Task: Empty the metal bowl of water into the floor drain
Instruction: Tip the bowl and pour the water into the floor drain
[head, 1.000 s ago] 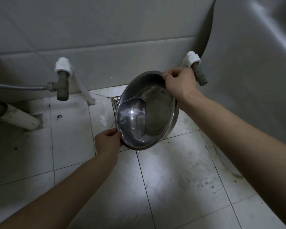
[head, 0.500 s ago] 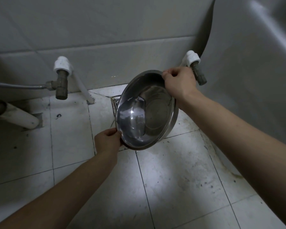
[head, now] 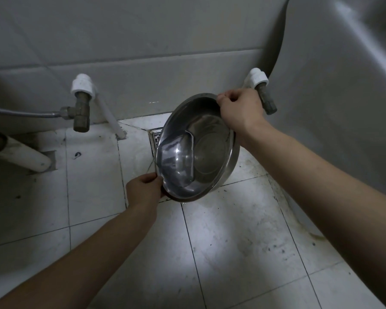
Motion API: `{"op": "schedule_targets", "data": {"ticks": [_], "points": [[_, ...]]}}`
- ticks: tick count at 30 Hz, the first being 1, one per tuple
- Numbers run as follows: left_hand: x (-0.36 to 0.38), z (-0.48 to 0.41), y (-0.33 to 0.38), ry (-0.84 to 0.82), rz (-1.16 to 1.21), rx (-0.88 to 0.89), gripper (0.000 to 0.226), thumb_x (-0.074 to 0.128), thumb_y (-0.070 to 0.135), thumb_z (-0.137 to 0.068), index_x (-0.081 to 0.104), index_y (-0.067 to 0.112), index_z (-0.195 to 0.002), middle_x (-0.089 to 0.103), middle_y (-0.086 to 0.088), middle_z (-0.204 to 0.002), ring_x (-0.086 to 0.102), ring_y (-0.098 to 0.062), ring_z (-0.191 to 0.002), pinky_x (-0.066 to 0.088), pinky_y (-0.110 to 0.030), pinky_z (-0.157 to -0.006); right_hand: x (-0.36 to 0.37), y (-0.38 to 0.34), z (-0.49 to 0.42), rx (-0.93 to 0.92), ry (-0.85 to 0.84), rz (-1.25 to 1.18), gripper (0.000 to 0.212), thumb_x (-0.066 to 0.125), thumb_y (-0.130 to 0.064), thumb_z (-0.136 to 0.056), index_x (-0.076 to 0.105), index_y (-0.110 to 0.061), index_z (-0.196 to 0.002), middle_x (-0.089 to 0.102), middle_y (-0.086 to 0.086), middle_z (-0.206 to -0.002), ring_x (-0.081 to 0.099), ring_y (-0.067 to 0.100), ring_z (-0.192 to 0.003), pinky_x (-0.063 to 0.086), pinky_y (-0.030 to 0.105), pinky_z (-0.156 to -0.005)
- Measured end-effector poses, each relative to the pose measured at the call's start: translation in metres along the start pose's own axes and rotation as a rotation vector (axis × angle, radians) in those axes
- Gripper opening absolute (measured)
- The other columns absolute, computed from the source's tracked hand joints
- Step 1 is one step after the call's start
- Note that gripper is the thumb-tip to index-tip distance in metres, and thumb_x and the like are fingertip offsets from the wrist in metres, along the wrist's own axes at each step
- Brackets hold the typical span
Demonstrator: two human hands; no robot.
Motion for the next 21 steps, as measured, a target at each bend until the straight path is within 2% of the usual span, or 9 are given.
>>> {"op": "schedule_targets", "data": {"ticks": [5,9,13,16,21], "points": [[-0.0011,0.0005,0.0010,0.002,-0.018,0.002,0.019,0.073,0.000,-0.089,0.070,0.006,-0.107,0.071,-0.011,-0.094,0.072,-0.028,-0.086,0.059,-0.030,-0.072,0.0031,0.0002,-0.0001,0.008,-0.022,-0.002,0.024,0.055,-0.022,-0.101,0.076,-0.013,-0.096,0.076,0.006,-0.097,0.071,0.022,-0.092,0.061,0.045,-0.090],[-0.0022,-0.0004,0.0000,0.007,-0.021,0.001,0.025,0.072,0.000,-0.090,0.070,0.003,-0.114,0.071,-0.011,-0.095,0.072,-0.028,-0.088,0.058,-0.028,-0.070,0.0036,-0.0026,0.0001,-0.008,-0.020,0.003,0.026,0.055,-0.020,-0.102,0.076,-0.004,-0.104,0.076,0.013,-0.103,0.071,0.025,-0.095,0.060,0.047,-0.092],[-0.0023,-0.0020,-0.0016,0.006,-0.011,0.000,0.026,0.072,0.000,-0.090,0.069,0.002,-0.116,0.071,-0.012,-0.097,0.072,-0.028,-0.086,0.059,-0.029,-0.071,0.0061,-0.0020,-0.0013,-0.005,-0.022,-0.007,0.025,0.056,-0.020,-0.101,0.076,-0.006,-0.100,0.076,0.011,-0.098,0.071,0.023,-0.092,0.061,0.047,-0.091],[-0.0017,-0.0026,-0.0022,0.008,-0.013,-0.001,0.021,0.072,0.000,-0.089,0.070,0.007,-0.109,0.070,-0.009,-0.092,0.072,-0.026,-0.084,0.058,-0.028,-0.069,0.0067,-0.0006,-0.0034,-0.005,-0.025,-0.014,0.024,0.056,-0.021,-0.101,0.077,-0.009,-0.098,0.075,0.008,-0.096,0.071,0.022,-0.092,0.061,0.046,-0.090],[0.0024,-0.0014,-0.0020,0.003,-0.026,0.002,0.016,0.073,0.001,-0.089,0.067,0.015,-0.092,0.069,-0.006,-0.087,0.072,-0.026,-0.083,0.059,-0.032,-0.075,0.0059,0.0005,-0.0064,-0.014,-0.026,-0.016,0.022,0.057,-0.022,-0.100,0.077,-0.014,-0.096,0.076,0.003,-0.098,0.071,0.022,-0.097,0.060,0.045,-0.092]]}}
Point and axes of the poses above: each hand's wrist, its own z-axis away from the middle knuckle, its own x-axis out of the palm, y = z × x, the point moved 10 cm from there along -z, towards the middle knuckle
